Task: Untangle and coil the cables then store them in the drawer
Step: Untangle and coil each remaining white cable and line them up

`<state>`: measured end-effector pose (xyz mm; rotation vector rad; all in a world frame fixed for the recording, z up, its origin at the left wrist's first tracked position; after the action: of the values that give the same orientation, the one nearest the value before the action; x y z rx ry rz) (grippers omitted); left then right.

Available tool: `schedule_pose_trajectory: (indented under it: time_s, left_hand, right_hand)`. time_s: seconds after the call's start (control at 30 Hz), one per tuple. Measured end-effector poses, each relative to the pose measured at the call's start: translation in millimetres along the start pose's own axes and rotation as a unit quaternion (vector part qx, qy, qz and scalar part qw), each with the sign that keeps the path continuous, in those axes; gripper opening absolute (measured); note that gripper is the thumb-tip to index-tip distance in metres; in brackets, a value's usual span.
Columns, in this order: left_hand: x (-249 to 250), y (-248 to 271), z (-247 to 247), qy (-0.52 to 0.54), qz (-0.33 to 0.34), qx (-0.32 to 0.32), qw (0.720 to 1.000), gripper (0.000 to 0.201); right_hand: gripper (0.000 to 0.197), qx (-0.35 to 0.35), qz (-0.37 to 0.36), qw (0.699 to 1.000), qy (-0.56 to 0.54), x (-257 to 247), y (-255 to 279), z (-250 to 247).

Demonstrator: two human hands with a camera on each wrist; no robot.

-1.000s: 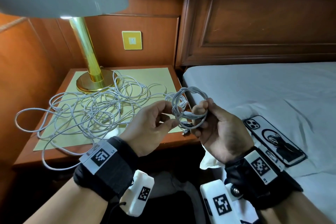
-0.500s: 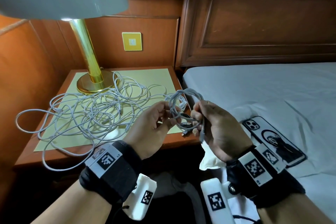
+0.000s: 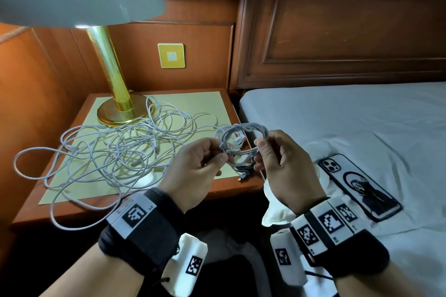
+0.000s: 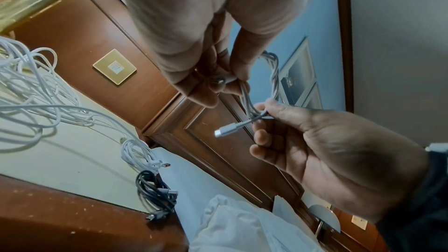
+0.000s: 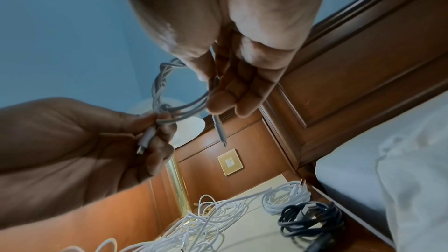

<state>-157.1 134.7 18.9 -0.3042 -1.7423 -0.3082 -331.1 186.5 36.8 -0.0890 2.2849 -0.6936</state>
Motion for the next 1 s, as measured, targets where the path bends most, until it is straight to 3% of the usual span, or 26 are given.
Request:
schedule_pose_trajectory:
  time_s: [0.13,0.27,0.5,0.7,0.87,1.0]
  left_hand:
    - [0,1,-1,0.025,-0.01,-0.009,1.0,0.019]
    - [-1,1,0,0.027,-0.018,-0.01,0.999,0.02]
    - [-2,-1,-9,0.0,0.016,-0.001,1.0,0.02]
    - [-7,-3,-8,-0.03,0.012,-0.011,0.999,0.015]
    - [-8,-8,-11,0.006,-0.009,-0.055,0.998,0.016]
    - [-7,-7,-10,0.043,-0.005,-0.018,0.999,0.023]
  right_hand:
    - [0.021,0.014,-0.033,0.999,0.015,-5,3,1]
    - [0.02,0.014,0.01,0.999,-0.05,-4,2,4]
    - [0.022,-0.039,0.027,0.998,-0.029,3,2,3]
    - [0.025,-0.045,0.087,0.988,-0.12,3,2,5]
    - [0.024,-0.046,0.182,0.939,-0.288,7,3,2]
    - [0.023,-0.06,0.195,0.924,-0.324,4,6,6]
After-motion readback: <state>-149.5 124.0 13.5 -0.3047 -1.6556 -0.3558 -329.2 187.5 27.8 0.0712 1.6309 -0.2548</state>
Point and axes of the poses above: each hand's wrist, its own y-axis away from the middle knuckle, its own z-axis out of the palm, x = y × z, the point moved 3 cm from there along -y, towards the middle knuckle, and after that the axes turned 13 degrees about -z, right-handed, at the moved point
